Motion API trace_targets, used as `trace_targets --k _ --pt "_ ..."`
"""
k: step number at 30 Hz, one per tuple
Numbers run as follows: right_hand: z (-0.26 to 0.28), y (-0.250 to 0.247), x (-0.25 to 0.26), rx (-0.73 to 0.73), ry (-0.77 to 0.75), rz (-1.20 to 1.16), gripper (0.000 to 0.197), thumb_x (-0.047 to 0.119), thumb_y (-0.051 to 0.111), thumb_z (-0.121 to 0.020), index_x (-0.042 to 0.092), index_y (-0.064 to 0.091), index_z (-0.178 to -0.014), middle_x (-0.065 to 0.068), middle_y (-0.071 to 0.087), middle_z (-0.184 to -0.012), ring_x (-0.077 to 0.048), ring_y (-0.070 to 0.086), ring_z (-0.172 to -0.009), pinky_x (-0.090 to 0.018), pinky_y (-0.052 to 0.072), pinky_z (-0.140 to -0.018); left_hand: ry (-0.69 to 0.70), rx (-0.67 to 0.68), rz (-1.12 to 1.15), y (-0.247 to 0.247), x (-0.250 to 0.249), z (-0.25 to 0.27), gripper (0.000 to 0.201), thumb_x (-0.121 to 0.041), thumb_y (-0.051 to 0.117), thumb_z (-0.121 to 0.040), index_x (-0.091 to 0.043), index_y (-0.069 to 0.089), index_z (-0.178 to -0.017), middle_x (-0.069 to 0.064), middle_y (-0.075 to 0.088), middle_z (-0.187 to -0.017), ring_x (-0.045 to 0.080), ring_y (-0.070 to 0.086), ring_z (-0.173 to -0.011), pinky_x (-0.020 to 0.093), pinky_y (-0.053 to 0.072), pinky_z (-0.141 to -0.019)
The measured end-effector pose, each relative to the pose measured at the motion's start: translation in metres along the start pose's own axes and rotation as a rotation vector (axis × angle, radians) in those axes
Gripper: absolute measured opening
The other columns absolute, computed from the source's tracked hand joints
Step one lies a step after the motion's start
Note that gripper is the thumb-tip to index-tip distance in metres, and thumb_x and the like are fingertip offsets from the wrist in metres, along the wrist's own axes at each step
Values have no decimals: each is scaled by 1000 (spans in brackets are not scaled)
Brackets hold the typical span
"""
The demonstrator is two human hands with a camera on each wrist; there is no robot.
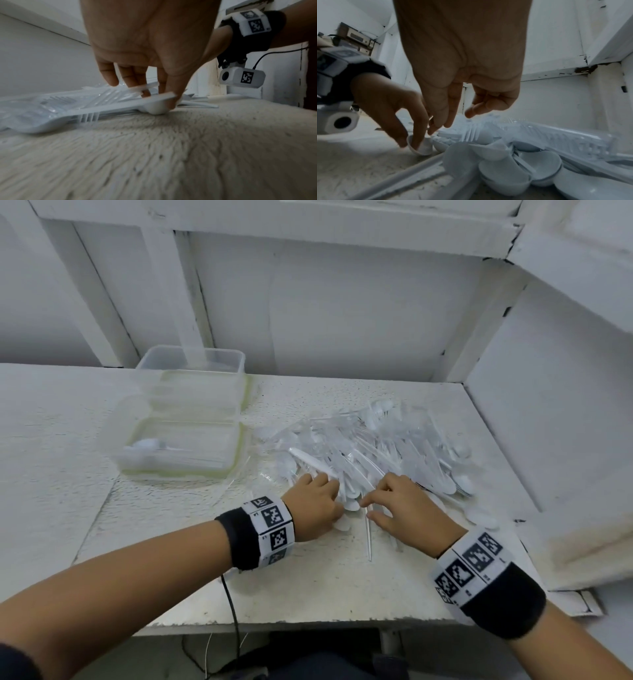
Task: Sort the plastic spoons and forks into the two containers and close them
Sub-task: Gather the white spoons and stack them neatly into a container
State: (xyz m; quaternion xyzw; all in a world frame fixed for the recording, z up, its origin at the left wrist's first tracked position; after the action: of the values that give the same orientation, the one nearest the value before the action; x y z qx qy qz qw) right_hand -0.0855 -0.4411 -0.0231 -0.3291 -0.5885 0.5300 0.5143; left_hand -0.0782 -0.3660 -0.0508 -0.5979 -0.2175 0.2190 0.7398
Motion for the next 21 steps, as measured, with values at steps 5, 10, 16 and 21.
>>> trace_targets --k 5,10,16,21 --pt "-10 3 13 -14 -57 357 41 27 92 -37 33 73 -73 -4 54 -74 -26 54 -62 -31 40 -49 81 -308 263 -37 5 25 29 -36 47 -92 -19 68 -102 6 55 -114 29 50 -104 36 33 -81" --pt "-24 10 28 -57 -97 468 33 22 90 -39 28 69 -65 -4 51 -85 -23 36 -77 -32 33 -59 3 -604 874 -77 46 66 40 -54 48 -87 -18 66 -88 -5 65 -90 6 60 -85 24 48 -80" --pt "-11 -12 44 -145 -169 248 10 33 76 -60 28 67 -61 -1 62 -90 -28 61 -82 -37 40 -68 -407 -899 1658 -74 123 95 15 -20 34 -101 -17 44 -90 3 72 -81 20 69 -87 33 53 -89" --pt "0 -57 32 -300 -11 -504 13 29 44 -91 22 50 -82 3 57 -98 -14 52 -91 -20 39 -76 -552 -918 1509 -69 145 96 16 -34 28 -101 -29 38 -90 0 45 -66 6 46 -50 25 46 -54"
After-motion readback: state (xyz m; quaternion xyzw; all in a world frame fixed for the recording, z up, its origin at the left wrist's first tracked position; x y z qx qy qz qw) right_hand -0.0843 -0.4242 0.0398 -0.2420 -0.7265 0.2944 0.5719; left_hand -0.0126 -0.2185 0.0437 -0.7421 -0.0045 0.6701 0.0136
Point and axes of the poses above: each hand's wrist, its own z-axis away from the middle knuckle, its own y-axis out of the palm, x = y × z, the point moved 10 cm from there along -z, towards the middle knuckle
